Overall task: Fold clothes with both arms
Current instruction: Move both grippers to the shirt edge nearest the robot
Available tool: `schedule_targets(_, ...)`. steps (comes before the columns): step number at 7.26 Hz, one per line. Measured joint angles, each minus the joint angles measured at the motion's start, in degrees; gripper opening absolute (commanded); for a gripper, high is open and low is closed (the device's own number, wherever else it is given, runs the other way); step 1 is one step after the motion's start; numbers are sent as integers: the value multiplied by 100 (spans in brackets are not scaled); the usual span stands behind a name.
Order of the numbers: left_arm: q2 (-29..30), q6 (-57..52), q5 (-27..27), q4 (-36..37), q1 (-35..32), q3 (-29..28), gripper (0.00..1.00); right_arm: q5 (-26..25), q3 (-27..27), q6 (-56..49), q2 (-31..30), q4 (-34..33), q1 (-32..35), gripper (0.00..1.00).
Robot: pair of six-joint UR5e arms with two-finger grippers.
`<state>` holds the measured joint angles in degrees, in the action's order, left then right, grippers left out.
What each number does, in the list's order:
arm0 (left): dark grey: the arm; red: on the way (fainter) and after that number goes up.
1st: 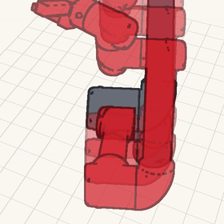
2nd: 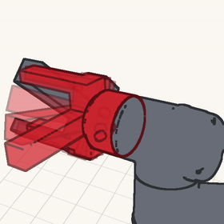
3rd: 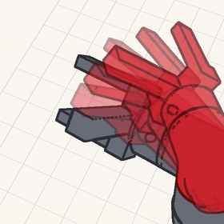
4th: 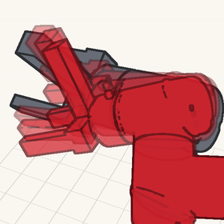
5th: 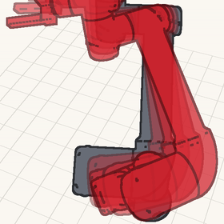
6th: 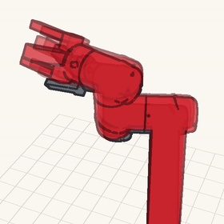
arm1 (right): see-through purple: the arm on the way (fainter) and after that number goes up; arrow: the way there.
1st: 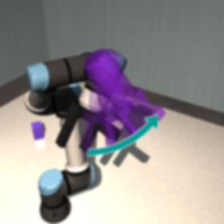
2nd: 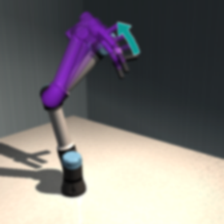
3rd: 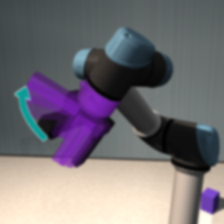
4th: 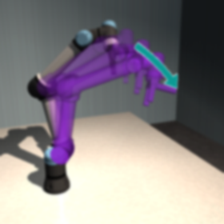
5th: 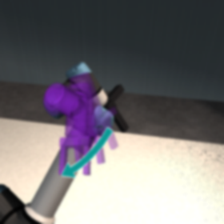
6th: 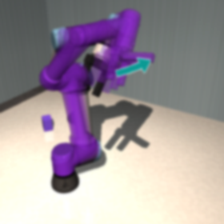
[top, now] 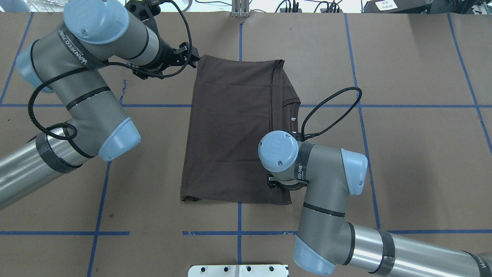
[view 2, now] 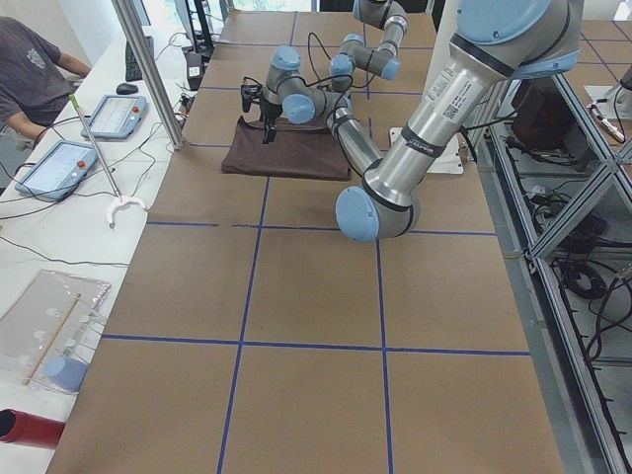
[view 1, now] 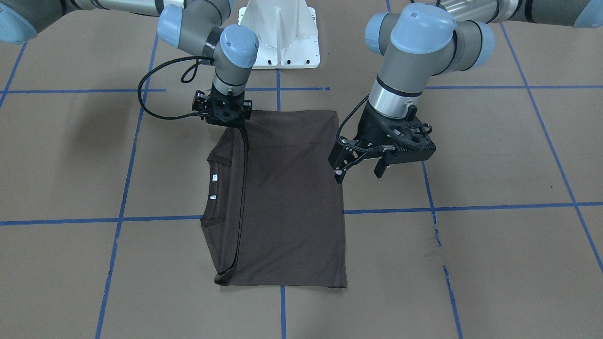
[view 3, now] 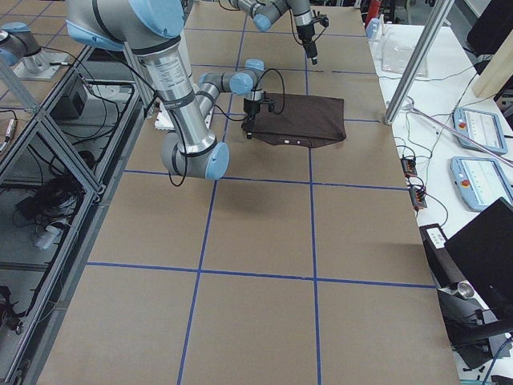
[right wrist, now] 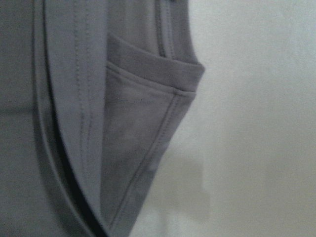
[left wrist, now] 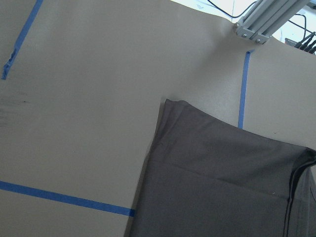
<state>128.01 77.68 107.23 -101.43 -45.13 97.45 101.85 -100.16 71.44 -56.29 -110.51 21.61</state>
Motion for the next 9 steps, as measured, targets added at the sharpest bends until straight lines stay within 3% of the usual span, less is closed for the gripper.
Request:
schedule_targets(3,4,10,8,13,0,17,100,-5,-648,-249,-543,-27,190,100)
schedule_targets(5,-95,121,10,-36,117,50,100,10,-868,-359,-446,133,341,100)
schedule_targets(7,-821,1163,-102,-689,735,292,100,208,-1159,-314,-394,666,441,100)
schedule_targets(9,-1422,2452,-650,-1208,1636,545,100,426,-1369,-195,-397,1061,515,100)
